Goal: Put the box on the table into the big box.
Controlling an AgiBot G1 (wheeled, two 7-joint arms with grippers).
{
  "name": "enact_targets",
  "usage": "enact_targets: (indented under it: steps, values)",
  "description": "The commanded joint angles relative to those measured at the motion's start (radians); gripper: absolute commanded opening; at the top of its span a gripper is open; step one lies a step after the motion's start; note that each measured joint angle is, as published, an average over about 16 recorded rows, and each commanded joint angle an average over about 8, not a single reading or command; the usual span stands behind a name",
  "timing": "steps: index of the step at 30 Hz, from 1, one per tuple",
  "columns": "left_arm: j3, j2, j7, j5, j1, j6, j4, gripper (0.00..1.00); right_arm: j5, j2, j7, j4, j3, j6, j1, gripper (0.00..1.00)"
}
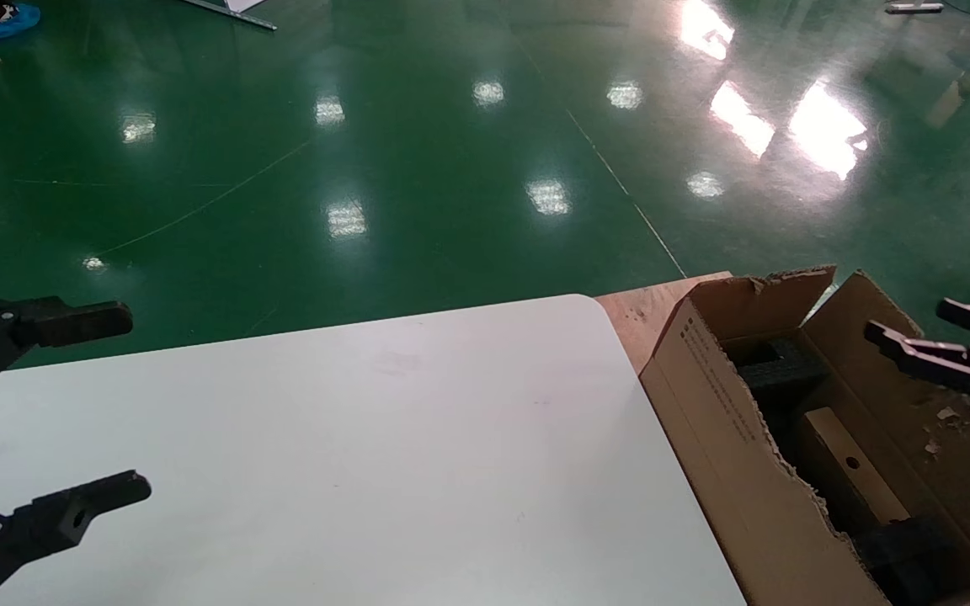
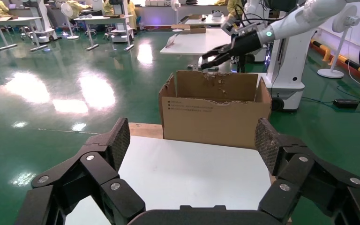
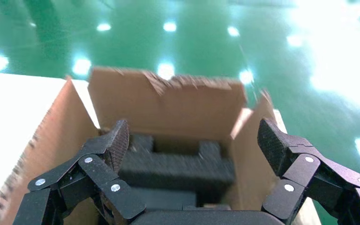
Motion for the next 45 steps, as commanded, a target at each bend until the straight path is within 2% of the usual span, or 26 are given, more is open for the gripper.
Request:
enact_targets:
  steps: [1, 14, 20, 32, 45]
  values:
    - [0.0, 0.0, 0.0, 0.0, 0.0, 0.0, 0.0, 1.0, -0.008, -0.005, -0.002, 0.019, -0.004, -0.006, 0.025, 1.0]
    - [0.0, 0.0, 0.0, 0.0, 0.0, 0.0, 0.0, 1.0, -0.111, -0.073, -0.015, 0.2, 0.045, -0.018, 0.186, 1.0]
    - [0.0, 0.0, 0.0, 0.0, 0.0, 0.0, 0.0, 1.0, -0.133, -0.099, -0.02, 0.248, 0.055, -0.018, 0.223, 1.0]
    - [0.0, 0.0, 0.0, 0.0, 0.0, 0.0, 0.0, 1.0, -0.122, -0.086, -0.001, 0.26, 0.062, -0.014, 0.189, 1.0]
    - [0.0, 0.0, 0.0, 0.0, 0.0, 0.0, 0.0, 1.0, -0.107, -0.098, 0.144, 0.586, 0.147, 0.006, 0.06, 1.0]
